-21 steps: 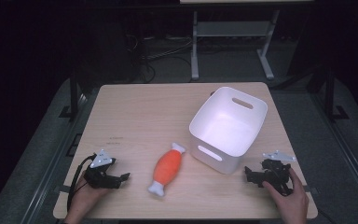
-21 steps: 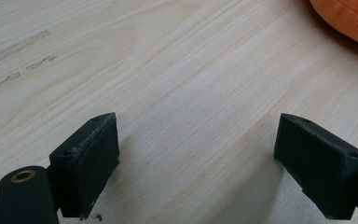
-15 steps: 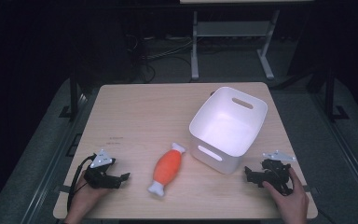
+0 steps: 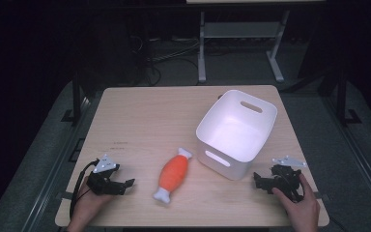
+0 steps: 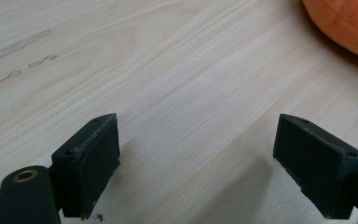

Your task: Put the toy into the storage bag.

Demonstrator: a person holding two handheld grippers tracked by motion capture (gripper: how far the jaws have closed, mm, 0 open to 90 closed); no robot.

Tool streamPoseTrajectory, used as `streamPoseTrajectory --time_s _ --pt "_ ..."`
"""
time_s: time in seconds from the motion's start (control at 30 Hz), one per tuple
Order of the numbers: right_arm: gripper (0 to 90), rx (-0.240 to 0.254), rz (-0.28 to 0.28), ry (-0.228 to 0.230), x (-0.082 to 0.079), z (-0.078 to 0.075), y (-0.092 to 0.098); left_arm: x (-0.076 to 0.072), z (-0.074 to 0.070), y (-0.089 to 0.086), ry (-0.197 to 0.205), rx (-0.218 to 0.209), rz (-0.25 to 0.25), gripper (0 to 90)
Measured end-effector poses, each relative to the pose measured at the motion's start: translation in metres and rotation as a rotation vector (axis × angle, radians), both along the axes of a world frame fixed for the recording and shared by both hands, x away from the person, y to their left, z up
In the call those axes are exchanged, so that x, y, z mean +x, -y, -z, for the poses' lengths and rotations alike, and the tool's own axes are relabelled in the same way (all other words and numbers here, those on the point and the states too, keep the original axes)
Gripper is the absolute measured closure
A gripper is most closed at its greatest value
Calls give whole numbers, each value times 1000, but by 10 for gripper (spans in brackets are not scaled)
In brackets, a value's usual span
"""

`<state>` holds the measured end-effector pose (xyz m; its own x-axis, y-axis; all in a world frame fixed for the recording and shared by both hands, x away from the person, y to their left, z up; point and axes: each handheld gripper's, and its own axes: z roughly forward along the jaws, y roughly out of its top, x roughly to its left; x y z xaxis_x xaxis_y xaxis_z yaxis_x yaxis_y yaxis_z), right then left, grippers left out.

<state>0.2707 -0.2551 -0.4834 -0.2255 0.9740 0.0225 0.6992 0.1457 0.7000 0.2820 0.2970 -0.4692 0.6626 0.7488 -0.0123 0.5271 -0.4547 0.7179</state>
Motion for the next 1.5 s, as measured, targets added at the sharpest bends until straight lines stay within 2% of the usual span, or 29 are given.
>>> streamPoseTrajectory --time_s 1.0,1.4,1.5 --pt "0 0 0 0 0 0 0 0 -31 21 -1 -76 -1 138" --pt "0 0 0 0 0 0 0 3 -43 36 4 -117 0 138" --pt "0 0 0 0 0 0 0 4 -46 44 4 -135 10 138"
